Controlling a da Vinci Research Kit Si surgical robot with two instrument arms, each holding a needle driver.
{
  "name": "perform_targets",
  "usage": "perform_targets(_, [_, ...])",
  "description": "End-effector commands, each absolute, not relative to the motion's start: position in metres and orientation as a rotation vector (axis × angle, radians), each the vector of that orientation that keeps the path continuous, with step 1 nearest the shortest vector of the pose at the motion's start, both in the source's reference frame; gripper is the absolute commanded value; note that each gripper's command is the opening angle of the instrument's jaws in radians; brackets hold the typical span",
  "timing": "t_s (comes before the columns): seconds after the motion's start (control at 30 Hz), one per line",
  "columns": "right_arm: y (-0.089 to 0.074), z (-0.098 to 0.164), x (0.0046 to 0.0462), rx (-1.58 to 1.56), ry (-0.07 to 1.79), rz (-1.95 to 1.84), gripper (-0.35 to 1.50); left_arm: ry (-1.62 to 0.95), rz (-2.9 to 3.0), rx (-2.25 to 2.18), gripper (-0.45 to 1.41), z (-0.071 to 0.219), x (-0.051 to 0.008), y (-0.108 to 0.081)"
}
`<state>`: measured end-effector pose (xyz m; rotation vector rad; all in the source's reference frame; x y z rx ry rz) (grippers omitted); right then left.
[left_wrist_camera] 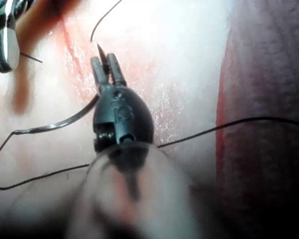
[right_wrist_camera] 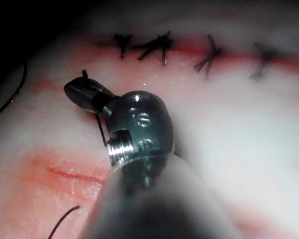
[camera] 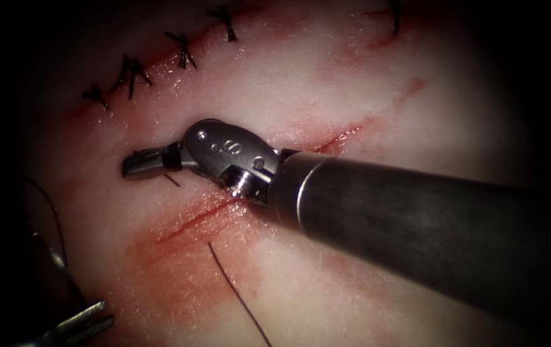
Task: Wound Closure
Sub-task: Pull tail to slightly lengthen, then pick up suture with left jaws
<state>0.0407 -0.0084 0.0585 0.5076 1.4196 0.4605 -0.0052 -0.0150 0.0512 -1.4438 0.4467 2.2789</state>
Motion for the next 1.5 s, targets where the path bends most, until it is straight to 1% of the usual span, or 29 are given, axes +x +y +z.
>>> perform_targets(0.03, [-0.0077,0.0583,0.0416,0.503,1.426,0.448,-0.35,0.448,2.279,-1.446,-0.45,0.0519,-0.0056,-0.0148])
perform_targets(0.43, [-0.0064,0.0566,0.0411,0.476,1.46,0.438,-0.35,0.448,2.279,-1.446,-0.45,0.052,-0.0056,-0.0147])
perform_targets(0.6, [-0.006,0.0562,0.0409,0.471,1.464,0.431,-0.35,0.443,2.285,-1.428,-0.45,0.0523,-0.0047,-0.0142])
perform_targets(0.9, [-0.0056,0.0553,0.0409,0.469,1.472,0.429,-0.35,0.528,2.302,-1.297,-0.45,0.0527,-0.0026,-0.0129])
perform_targets(1.17, [-0.0054,0.0554,0.0411,0.461,1.48,0.438,-0.35,0.568,2.319,-1.264,-0.45,0.0535,-0.0028,-0.0112])
perform_targets(1.23, [-0.0053,0.0555,0.0411,0.44,1.51,0.453,0.1,0.581,2.332,-1.25,-0.45,0.0539,-0.0029,-0.0104])
perform_targets(1.27, [-0.0052,0.0555,0.041,0.424,1.521,0.461,0.39,0.591,2.339,-1.238,-0.45,0.0542,-0.0029,-0.0099])
perform_targets(1.3, [-0.0051,0.0554,0.041,0.389,1.535,0.472,0.81,0.601,2.35,-1.22,-0.45,0.0545,-0.0029,-0.0095])
perform_targets(1.33, [-0.005,0.0553,0.0409,0.368,1.543,0.478,1.03,0.611,2.358,-1.208,-0.45,0.0549,-0.0029,-0.009])
perform_targets(1.37, [-0.0048,0.0552,0.0408,0.359,1.546,0.492,1.18,0.624,2.363,-1.193,-0.45,0.0554,-0.0028,-0.0084])
perform_targets(1.43, [-0.0044,0.0547,0.0403,0.326,1.554,0.502,1.35,0.633,2.363,-1.179,-0.45,0.0562,-0.0027,-0.0077])
perform_targets(1.47, [-0.0042,0.0544,0.04,0.319,1.559,0.506,1.36,0.64,2.369,-1.164,-0.45,0.0567,-0.0026,-0.0074])
perform_targets(1.5, [-0.004,0.054,0.0395,0.308,1.566,0.498,1.4,0.646,2.367,-1.147,-0.33,0.0573,-0.0025,-0.0071])
